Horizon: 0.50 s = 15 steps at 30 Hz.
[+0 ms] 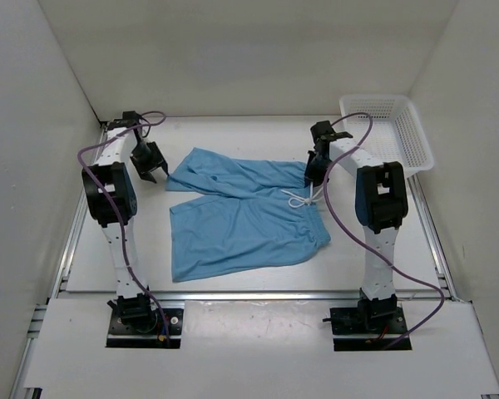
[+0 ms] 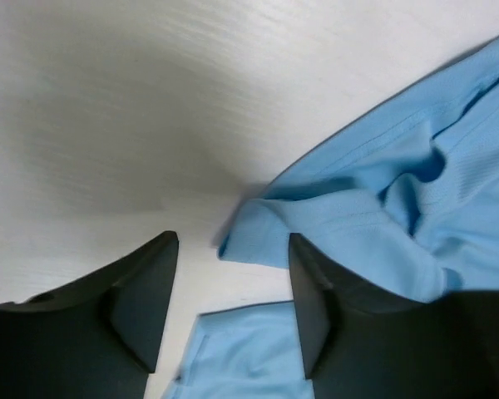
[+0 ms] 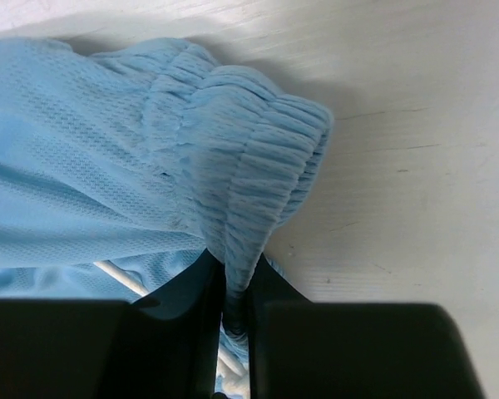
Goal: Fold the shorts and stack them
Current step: Flatten the shorts out
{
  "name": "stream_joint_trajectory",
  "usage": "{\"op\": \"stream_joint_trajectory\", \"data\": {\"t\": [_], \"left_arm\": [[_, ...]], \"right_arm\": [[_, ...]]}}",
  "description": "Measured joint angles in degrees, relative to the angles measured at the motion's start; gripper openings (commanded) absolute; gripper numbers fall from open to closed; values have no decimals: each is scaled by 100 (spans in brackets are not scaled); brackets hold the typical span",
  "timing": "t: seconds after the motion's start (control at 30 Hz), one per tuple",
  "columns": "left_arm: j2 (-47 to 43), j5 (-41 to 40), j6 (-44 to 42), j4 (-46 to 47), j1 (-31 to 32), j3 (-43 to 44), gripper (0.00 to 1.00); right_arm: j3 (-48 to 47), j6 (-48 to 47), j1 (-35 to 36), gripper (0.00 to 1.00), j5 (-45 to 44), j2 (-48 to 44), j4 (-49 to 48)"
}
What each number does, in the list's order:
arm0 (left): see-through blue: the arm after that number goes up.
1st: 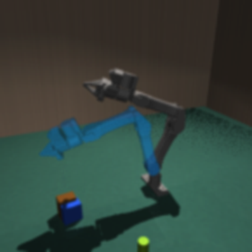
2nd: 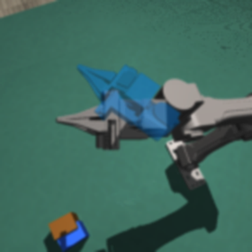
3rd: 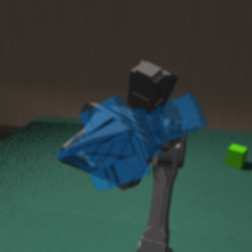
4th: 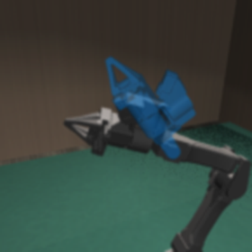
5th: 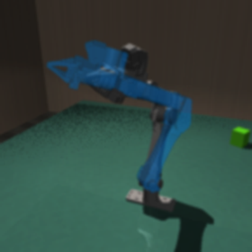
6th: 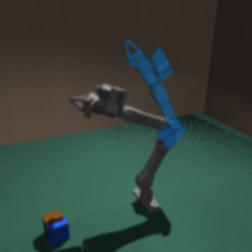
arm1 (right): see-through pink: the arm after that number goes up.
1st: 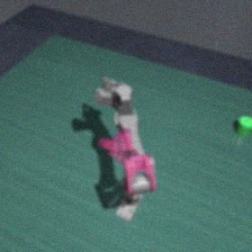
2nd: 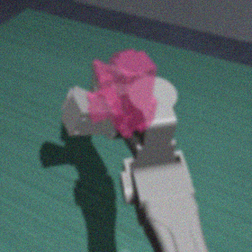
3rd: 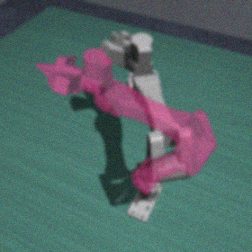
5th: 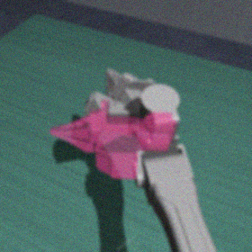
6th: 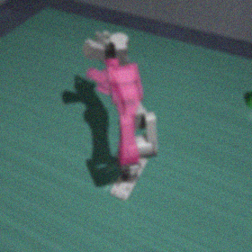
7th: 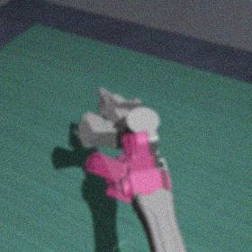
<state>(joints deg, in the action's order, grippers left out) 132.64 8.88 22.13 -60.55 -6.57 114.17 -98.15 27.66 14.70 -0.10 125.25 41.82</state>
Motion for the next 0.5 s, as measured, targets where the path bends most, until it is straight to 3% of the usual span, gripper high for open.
{"op": "stream_joint_trajectory", "data": {"t": [0.03, 0.07, 0.13, 0.17, 0.2, 0.33, 0.37, 0.47, 0.5], "left_arm": [[0, -37, -11, -55, 28, 74, 72], [0, -81, -15, -105, 66, 166, 77], [0, -184, -11, -170, 138, 369, 73], [0, -247, 0, -227, 179, 518, 63], [0, -289, 0, -254, 219, 688, 12], [52, -361, -24, -308, 433, 1523, 10], [111, -356, -31, -332, 514, 1794, 19], [404, -278, -107, -328, 796, 2531, 72], [511, -227, -122, -323, 866, 2682, 79]], "right_arm": [[-7, -2, -13, 29, -13, 0, 11], [-31, 0, -31, 45, -20, 0, 39], [-157, -33, -44, 62, -105, 0, 144], [-247, -57, -48, 72, -138, 0, 184], [-376, -83, -55, 77, -170, 0, 229], [-946, -155, -59, 84, -297, -2, 343], [-1084, -164, -59, 84, -315, -2, 361], [-1360, -177, -59, 84, -343, -4, 400], [-1394, -179, -57, 84, -350, -4, 417]]}}
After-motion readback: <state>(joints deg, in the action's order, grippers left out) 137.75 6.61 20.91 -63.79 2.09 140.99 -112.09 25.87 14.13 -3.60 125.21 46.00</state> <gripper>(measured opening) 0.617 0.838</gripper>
